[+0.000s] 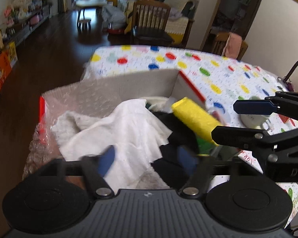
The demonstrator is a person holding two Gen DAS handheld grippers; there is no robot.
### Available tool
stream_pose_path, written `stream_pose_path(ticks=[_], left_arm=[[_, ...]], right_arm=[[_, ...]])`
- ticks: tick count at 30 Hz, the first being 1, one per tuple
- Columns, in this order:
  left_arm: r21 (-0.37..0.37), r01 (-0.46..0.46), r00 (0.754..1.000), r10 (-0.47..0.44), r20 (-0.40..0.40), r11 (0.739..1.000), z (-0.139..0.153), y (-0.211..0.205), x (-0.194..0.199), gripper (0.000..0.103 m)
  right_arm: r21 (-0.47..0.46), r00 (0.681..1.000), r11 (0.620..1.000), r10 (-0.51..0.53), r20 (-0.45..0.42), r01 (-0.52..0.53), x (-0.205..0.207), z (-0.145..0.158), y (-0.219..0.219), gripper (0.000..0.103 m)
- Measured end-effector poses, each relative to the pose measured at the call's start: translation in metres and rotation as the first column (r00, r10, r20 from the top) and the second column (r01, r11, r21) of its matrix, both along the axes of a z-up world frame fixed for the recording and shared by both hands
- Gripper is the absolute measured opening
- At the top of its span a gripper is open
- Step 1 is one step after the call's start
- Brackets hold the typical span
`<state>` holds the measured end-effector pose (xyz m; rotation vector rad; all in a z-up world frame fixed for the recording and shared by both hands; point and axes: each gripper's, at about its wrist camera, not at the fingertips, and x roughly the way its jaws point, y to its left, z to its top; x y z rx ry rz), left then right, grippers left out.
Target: Organize soft objects
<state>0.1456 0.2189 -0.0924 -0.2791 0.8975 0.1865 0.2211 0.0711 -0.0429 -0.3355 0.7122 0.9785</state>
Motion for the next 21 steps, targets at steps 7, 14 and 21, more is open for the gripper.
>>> stream_pose_path(ticks=[7, 14, 21], left_arm=[[0.066, -0.012, 0.996, 0.006, 0.094, 0.998, 0.029, -0.022, -0.026, 0.078], [0.096, -0.030, 0.987, 0.015, 0.161, 0.995, 0.057, -0.039, -0.050, 0.082], [0.110, -0.030, 0.976, 0.005, 0.220, 0.993, 0.077, -0.064, -0.069, 0.085]], right_arm=[[0.114, 1.000, 0.993, 0.008, 0.001, -0.008, -0.012, 0.025, -0.029, 0.072], [0.204, 1.000, 0.979, 0.006, 0.021, -0.010, -0.026, 0.041, -0.057, 0.083], [0.277, 0.999, 0.961, 0.000, 0.045, -0.013, -0.042, 0.049, -0.086, 0.093]])
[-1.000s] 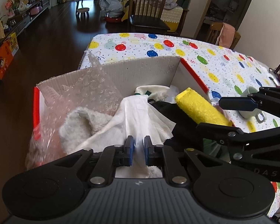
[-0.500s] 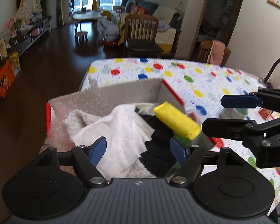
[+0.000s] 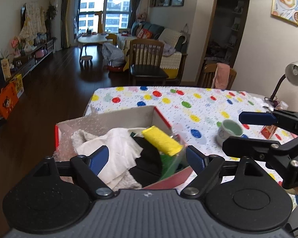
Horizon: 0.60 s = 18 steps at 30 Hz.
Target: Organize soft objects
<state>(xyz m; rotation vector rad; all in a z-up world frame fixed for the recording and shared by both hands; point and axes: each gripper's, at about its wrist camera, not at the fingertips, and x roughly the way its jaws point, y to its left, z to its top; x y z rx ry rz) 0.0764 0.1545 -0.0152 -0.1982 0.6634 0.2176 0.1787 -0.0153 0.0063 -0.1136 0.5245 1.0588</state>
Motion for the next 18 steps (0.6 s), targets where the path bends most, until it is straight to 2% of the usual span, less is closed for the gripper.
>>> stream_pose_path(ticks=[4, 9, 13, 18], left_arm=[[-0.005, 0.018, 0.999, -0.018, 0.030, 1.000, 0.009, -0.014, -0.008, 0.085], [-0.017, 0.032, 0.998, -0.031, 0.058, 0.999, 0.017, -0.029, -0.012, 0.086], [0.001, 0.045, 0.996, -0.045, 0.071, 0.999, 0.022, -0.042, -0.012, 0.099], [0.037, 0.061, 0.992, -0.064, 0.113, 0.997, 0.029, -0.058, -0.015, 0.103]], right_arm=[[0.030, 1.000, 0.999, -0.022, 0.015, 0.022, -0.005, 0.005, -0.020, 0.101], [0.063, 0.997, 0.995, -0.072, 0.018, 0.071, -0.009, 0.007, -0.043, 0.103], [0.092, 0.994, 0.990, -0.109, 0.008, 0.108, -0.010, 0.006, -0.060, 0.103], [0.110, 0.987, 0.981, -0.162, 0.005, 0.160, -0.012, 0.001, -0.070, 0.103]])
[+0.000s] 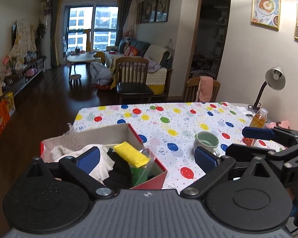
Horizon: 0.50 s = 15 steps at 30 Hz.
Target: Organize soft objects
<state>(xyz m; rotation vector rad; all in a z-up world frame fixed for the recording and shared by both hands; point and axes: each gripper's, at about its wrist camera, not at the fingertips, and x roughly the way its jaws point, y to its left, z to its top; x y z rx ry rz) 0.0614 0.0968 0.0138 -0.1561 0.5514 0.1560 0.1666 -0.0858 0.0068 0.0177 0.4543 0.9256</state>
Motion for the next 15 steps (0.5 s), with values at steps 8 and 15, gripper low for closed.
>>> stream_pose_path(ticks=[8, 15], left_arm=[[0.034, 0.008, 1.000, -0.008, 0.019, 0.999, 0.002, -0.015, 0.000, 0.103], [0.016, -0.002, 1.000, 0.002, 0.027, 1.000, 0.001, -0.018, -0.004, 0.103]], right_arm=[[0.001, 0.997, 0.998, -0.070, 0.030, 0.070, -0.013, -0.003, -0.010, 0.103], [0.016, 0.987, 0.988, -0.153, 0.042, 0.152, -0.021, -0.010, -0.019, 0.103]])
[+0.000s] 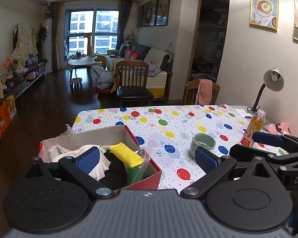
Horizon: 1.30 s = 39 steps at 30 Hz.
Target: Organize soft objects
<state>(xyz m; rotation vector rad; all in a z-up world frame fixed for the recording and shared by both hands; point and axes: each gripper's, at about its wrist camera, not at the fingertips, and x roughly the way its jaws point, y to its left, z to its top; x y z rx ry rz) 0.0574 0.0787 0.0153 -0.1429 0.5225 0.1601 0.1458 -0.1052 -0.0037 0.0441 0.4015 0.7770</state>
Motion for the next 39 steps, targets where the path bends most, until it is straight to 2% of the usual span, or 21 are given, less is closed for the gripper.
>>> stream_pose_path(ticks=[10, 19, 39], left_arm=[[-0.003, -0.014, 1.000, 0.014, 0.002, 1.000, -0.0020, 0.0001, -0.0043, 0.103], [-0.012, -0.011, 1.000, 0.011, -0.014, 1.000, -0.0065, -0.0014, -0.0043, 0.103], [0.014, 0.001, 1.000, -0.002, 0.011, 1.000, -0.0037, -0.0073, -0.0037, 0.103]], right_arm=[[-0.010, 0.998, 0.998, -0.060, 0.005, 0.060, -0.0024, -0.0040, -0.0047, 0.103], [-0.020, 0.997, 0.997, -0.070, 0.010, 0.070, -0.0043, -0.0050, -0.0043, 0.103], [-0.026, 0.995, 0.995, -0.097, 0.002, 0.097, 0.0013, -0.0084, -0.0064, 0.103]])
